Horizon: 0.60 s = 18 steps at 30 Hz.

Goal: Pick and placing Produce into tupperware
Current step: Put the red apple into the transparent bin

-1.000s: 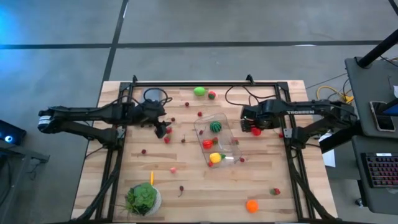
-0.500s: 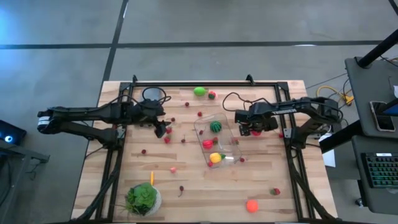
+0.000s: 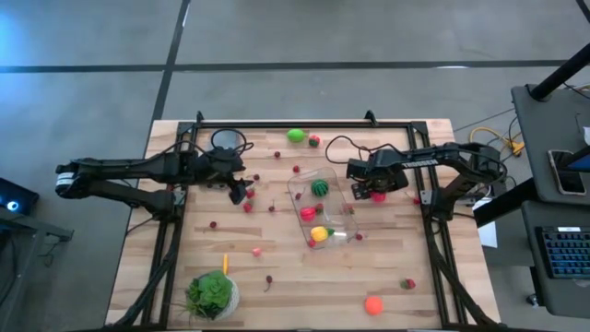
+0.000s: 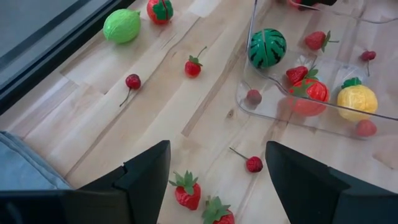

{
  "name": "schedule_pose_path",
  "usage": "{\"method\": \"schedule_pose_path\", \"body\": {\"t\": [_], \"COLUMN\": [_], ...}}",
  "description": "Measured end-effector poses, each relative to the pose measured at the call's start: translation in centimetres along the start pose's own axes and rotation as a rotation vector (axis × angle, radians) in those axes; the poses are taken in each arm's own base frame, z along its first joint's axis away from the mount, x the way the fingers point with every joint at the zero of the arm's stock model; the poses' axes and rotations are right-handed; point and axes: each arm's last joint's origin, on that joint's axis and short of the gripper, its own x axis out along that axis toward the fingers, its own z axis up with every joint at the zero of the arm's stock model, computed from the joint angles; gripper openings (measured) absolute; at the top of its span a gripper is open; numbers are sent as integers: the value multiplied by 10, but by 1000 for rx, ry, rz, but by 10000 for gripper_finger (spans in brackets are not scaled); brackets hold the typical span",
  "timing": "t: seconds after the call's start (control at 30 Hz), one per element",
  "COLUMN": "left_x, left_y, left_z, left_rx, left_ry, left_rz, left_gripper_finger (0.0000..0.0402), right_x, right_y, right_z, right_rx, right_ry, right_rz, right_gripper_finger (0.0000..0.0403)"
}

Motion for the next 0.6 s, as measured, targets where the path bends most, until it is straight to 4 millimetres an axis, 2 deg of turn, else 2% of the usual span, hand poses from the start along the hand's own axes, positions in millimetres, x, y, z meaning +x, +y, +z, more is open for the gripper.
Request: {"method": "schedule_pose_path", "body": {"t": [0.17,0.37,0.5,0.6], "left_x": [0,1,1,1], "left_y": [0,0,0,0], "left_z": [0,0,0,0], "left_rx": [0,0,-1,0], "left_ry": [1,2,2,2], "left_rz": [0,1,1,1], "left_gripper_finger": [249,249,249,249], "right_x": [-1,-4,-20,-42], "right_y": [0,2,6,10], "right_z": [-1,-4,-7,-10], "right_rx": [-7,-13,-37,-45], "right_ry": [33,75,41,-7], "right_rz": [26,69,128,212], "right_gripper_finger": [275,285,287,281]}}
